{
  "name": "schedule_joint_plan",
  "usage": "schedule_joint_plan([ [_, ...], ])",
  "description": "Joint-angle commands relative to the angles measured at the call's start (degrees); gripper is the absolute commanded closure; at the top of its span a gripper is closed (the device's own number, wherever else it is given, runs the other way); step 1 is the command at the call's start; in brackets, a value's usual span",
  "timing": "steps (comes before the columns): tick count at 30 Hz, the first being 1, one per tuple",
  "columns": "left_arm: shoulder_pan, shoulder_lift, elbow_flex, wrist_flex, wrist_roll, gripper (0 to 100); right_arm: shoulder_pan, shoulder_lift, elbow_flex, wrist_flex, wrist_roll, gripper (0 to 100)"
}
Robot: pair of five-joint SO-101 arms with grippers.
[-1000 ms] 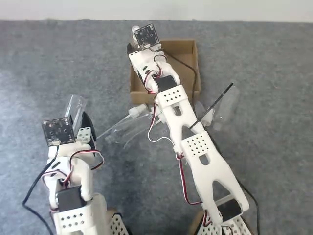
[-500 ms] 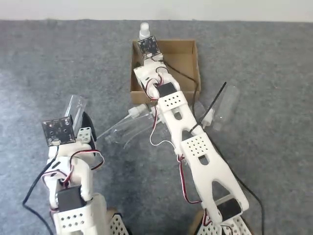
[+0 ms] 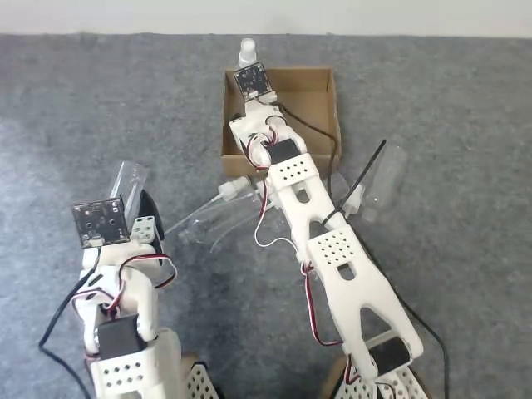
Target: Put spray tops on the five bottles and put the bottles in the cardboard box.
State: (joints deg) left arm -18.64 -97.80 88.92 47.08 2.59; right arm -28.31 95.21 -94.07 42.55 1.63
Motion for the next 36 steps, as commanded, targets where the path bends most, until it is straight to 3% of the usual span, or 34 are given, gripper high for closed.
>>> schedule_joint_plan([
  [1, 0.2, -1.1, -0.1, 0.1, -0.8, 88, 0.7, -7.3, -2.4, 2.1, -1.2, 74.8],
  [23, 0.2, -1.1, -0.1, 0.1, -0.8, 88, 0.7, -16.7, -2.4, 22.5, -1.2, 74.9],
  [30, 0.2, -1.1, -0.1, 0.1, -0.8, 88, 1.1, -17.5, -2.4, 23.0, -0.9, 88.3],
  [36, 0.2, -1.1, -0.1, 0.1, -0.8, 88, 1.1, -17.5, -2.4, 23.2, -0.9, 89.0],
])
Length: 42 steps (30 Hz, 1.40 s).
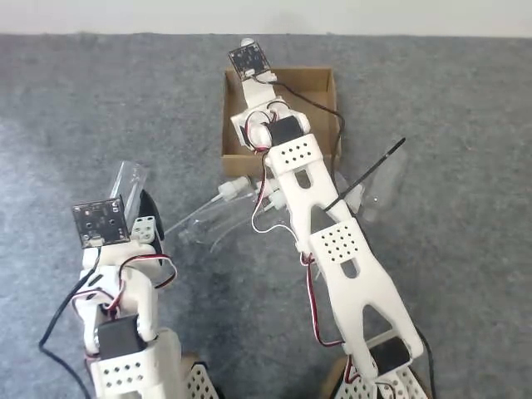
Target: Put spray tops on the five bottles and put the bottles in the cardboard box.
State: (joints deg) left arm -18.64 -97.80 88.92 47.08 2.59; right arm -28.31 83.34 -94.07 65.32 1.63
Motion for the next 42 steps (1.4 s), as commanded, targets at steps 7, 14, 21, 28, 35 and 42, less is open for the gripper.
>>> schedule_joint_plan([
  [7, 0.2, -1.1, -0.1, 0.1, -0.9, 88, 1.1, -5.1, -2.4, -0.1, -0.9, 92.9],
  [14, 0.2, -1.1, -0.1, 0.1, -0.9, 88, 1.2, -5.1, -2.3, -1.4, -0.8, 98.2],
  [21, 0.2, -1.1, -0.1, 0.1, -0.9, 88, 1.2, -3.6, -2.3, -4.0, -0.8, 98.3],
  [28, 0.2, -1.1, -0.1, 0.1, -0.9, 88, 1.0, 1.4, -2.4, -12.9, -0.8, 98.5],
  [35, 0.2, -1.1, -0.1, 0.1, -0.9, 88, 0.8, 1.4, -2.4, -13.2, -0.8, 98.4],
  [42, 0.2, -1.1, 0.0, 0.1, -0.9, 88, 0.9, 3.2, -2.3, -17.5, -0.8, 98.2],
])
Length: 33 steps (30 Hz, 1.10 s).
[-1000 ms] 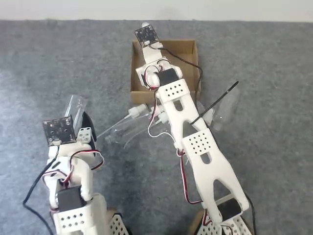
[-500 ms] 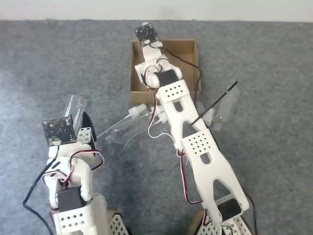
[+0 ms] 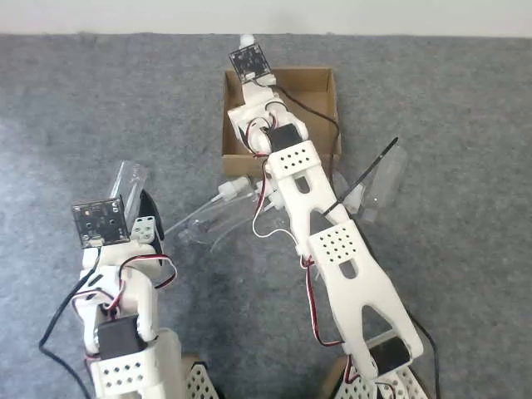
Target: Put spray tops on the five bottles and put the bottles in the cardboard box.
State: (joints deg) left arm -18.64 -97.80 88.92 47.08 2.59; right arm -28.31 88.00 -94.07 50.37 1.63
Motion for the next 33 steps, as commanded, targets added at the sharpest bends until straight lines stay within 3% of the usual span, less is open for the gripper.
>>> schedule_joint_plan([
  [1, 0.2, -1.1, 0.0, 0.1, -0.9, 88, 0.9, -1.3, -2.3, -2.9, -0.8, 98.2],
  [8, 0.2, -1.1, 0.0, 0.1, -0.9, 88, 0.7, -2.5, -2.5, 0.4, -0.8, 98.3],
  [17, 0.2, -1.1, 0.0, 0.1, -0.9, 88, -0.3, -13.6, -2.4, 17.5, -0.9, 98.3],
  [27, -0.3, -1.1, 0.0, 0.1, -0.9, 88, -1.9, -21.8, -2.4, 28.8, -0.8, 98.3],
  [33, -1.8, -1.1, -0.4, 0.1, -0.9, 88, -6.2, -30.0, -2.4, 39.8, -0.8, 98.3],
])
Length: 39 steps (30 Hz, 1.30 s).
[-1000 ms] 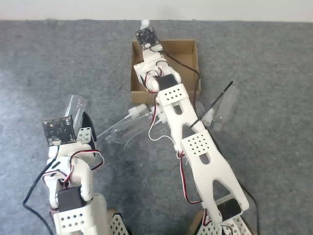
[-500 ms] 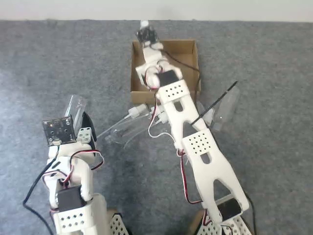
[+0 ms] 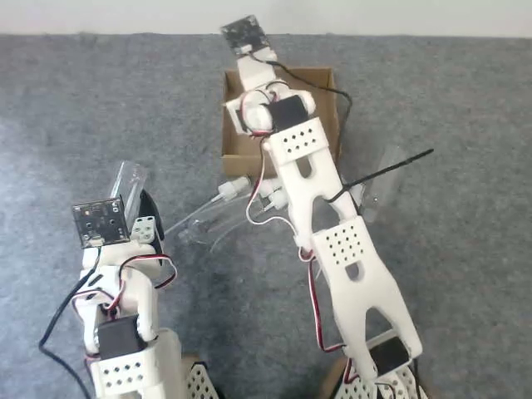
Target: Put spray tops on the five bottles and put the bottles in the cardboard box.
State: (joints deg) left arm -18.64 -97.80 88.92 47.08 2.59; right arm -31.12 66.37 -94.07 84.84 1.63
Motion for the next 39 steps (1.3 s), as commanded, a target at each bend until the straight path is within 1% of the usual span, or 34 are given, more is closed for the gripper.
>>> schedule_joint_plan([
  [1, -3.1, -1.1, -0.5, 0.0, -0.8, 88, -4.4, -9.6, -2.4, 7.0, -0.8, 98.3],
  [4, -6.0, -1.1, -0.4, -2.0, -0.4, 88, -7.0, -12.2, -2.4, 10.5, -0.8, 98.2],
  [8, -8.6, -1.1, -0.5, -2.3, -0.3, 88, -10.5, -13.4, -2.4, 12.9, -1.1, 98.2],
  [15, -9.6, -1.1, -1.4, -2.1, -0.3, 88, -16.5, -13.3, -2.3, 12.2, -1.8, 98.0],
  [17, -9.7, -1.1, -1.4, -2.1, -0.3, 88, -18.2, -13.2, -2.2, 10.9, -5.2, 97.1],
  [19, -9.7, -1.1, -1.4, -2.2, -0.3, 88, -19.5, -12.5, -2.2, 9.4, -9.9, 93.0],
  [23, -9.7, -1.1, -1.5, -2.2, -0.3, 88, -21.6, -8.8, -2.2, 7.0, -16.0, 78.5],
  [26, -10.1, -1.1, -1.5, -2.2, -0.3, 88, -23.3, -5.2, -2.2, 5.7, -16.6, 67.9],
  [28, -13.1, -1.1, -1.8, -2.3, 0.3, 88, -23.5, -3.8, -2.2, 4.9, -16.7, 63.3],
  [30, -16.4, -1.1, -3.9, -1.9, 3.5, 88, -24.0, -3.4, -2.2, 4.4, -16.5, 61.3],
  [32, -19.4, -1.1, -5.6, -1.1, 6.2, 88, -24.2, -3.1, -2.2, 4.4, -16.4, 61.4],
  [36, -23.2, -1.1, -6.8, 2.7, 5.7, 88, -26.0, -2.1, -2.2, 2.7, -16.4, 61.4],
  [39, -26.6, -1.1, -6.7, 6.2, 5.4, 88, -27.0, 0.1, -2.2, -1.4, -16.4, 61.4],
])
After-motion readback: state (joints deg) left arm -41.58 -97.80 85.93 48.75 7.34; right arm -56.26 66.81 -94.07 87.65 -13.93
